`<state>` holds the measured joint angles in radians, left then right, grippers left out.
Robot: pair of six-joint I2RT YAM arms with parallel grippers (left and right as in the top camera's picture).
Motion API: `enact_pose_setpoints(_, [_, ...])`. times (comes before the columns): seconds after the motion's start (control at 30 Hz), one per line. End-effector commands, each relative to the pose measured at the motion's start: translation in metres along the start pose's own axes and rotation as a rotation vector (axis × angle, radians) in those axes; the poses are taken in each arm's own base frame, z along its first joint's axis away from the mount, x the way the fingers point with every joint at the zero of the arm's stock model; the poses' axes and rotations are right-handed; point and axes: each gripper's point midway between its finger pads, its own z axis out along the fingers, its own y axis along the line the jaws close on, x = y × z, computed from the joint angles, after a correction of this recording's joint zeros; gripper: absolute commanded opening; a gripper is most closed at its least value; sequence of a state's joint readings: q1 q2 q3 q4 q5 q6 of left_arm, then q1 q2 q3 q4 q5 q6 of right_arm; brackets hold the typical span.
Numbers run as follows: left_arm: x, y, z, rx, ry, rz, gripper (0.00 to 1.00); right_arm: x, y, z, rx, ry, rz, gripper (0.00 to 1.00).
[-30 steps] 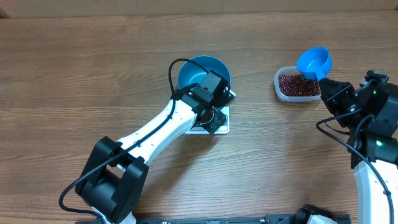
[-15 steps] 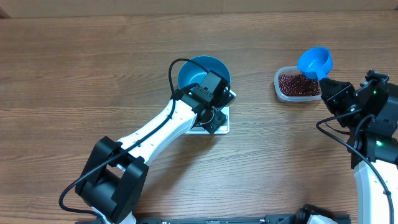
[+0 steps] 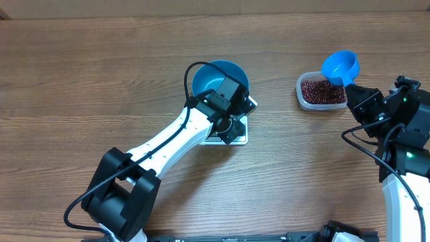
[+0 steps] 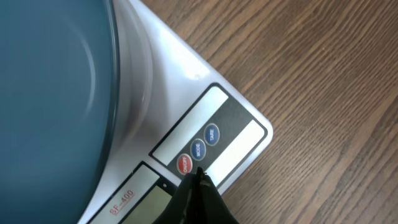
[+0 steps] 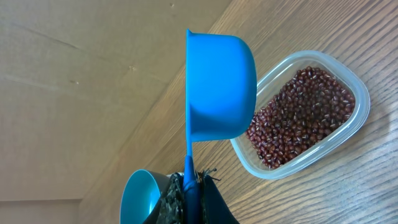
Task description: Scoop item into bowl and weigh 150g on scale
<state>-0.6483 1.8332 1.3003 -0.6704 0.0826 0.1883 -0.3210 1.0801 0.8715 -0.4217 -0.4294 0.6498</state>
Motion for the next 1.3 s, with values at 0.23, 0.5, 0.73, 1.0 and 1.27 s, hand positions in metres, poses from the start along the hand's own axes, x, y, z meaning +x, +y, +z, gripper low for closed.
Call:
enact_pose_setpoints(0.23, [-0.0012, -0.0077, 0.0016, 0.015, -0.009, 0.066, 0.04, -0.0143, 0.0123, -0.008, -0.02, -0.048, -0.04, 0.04])
enact_pose_setpoints(0.5, [-0.0052, -0.007, 0.0012, 0.012, -0.025, 0.067, 0.04, -0.0143, 0.0122, -0.008, -0.02, -0.047, -0.04, 0.04])
enact_pose_setpoints(0.73, [-0.0049, -0.007, 0.0012, 0.012, -0.024, 0.075, 0.04, -0.0147, 0.0099, -0.0075, -0.009, -0.05, -0.041, 0.04])
enact_pose_setpoints(1.0, [-0.0049, -0.007, 0.0012, 0.012, -0.024, 0.075, 0.04, -0.0143, 0.0092, -0.0073, -0.006, -0.049, -0.04, 0.04])
enact_pose_setpoints(1.27, [-0.0048, -0.0071, 0.0012, 0.012, -0.023, 0.075, 0.04, -0.0143, 0.0092, -0.0073, -0.006, -0.048, -0.039, 0.04])
